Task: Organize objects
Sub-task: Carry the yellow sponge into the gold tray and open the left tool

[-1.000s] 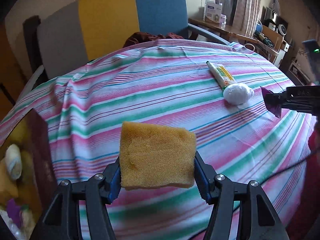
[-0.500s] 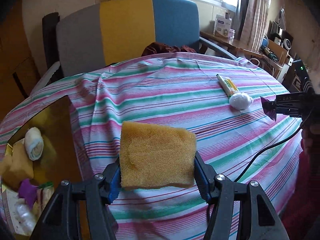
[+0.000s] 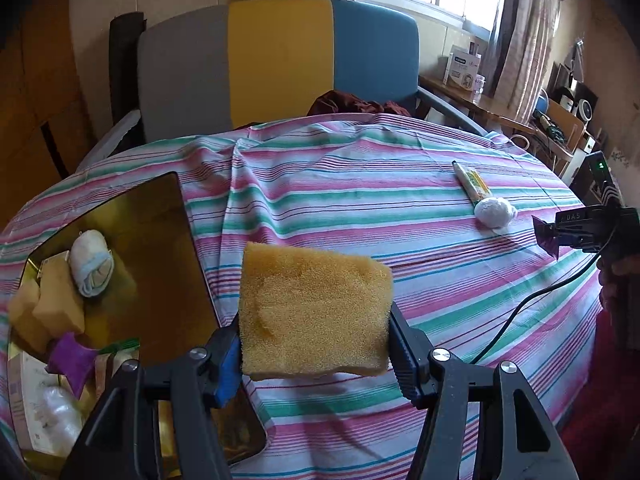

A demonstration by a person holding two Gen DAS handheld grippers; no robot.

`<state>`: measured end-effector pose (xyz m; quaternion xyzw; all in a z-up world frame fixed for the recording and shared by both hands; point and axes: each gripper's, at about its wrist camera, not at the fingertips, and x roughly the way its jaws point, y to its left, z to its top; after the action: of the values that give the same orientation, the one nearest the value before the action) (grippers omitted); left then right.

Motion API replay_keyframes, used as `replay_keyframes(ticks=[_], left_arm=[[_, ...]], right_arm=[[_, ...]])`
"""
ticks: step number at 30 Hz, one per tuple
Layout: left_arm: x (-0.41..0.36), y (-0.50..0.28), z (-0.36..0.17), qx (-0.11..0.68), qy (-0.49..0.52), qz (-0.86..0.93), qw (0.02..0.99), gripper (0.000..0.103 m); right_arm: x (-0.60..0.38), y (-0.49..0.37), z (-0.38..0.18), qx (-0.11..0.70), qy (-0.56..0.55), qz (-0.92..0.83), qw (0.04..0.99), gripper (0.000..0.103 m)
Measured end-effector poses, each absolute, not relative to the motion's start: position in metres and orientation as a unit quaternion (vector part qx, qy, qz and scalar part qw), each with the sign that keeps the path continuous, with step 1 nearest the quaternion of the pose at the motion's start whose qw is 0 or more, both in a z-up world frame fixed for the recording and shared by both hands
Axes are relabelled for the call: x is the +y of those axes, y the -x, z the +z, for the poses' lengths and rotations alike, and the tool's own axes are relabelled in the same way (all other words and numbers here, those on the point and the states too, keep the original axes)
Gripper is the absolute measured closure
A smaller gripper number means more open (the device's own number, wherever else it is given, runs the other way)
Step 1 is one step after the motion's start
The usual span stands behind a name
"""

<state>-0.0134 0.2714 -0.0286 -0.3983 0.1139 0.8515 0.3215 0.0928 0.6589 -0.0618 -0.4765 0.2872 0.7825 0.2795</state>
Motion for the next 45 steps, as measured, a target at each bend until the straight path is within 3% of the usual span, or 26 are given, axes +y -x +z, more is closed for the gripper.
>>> replay_keyframes(ticks=[26, 38, 45], left_arm=[[0.254, 0.016, -0.023, 0.087, 0.408, 0.85, 0.322, 0.04], [0.121, 0.113, -0.004, -0.055, 0.446, 0.866, 0.217, 0.04], [0.119, 0.149, -0.035, -0.031, 0.483, 0.855, 0.185, 0.04]], right_arm=[[0.658, -0.085, -0.075, 0.276, 0.513, 0.763, 0.28, 0.069], [0.656, -0.083, -0.075, 0.268, 0.517, 0.764, 0.277, 0.069], [0.656, -0.082, -0.074, 0.268, 0.517, 0.766, 0.272, 0.069]])
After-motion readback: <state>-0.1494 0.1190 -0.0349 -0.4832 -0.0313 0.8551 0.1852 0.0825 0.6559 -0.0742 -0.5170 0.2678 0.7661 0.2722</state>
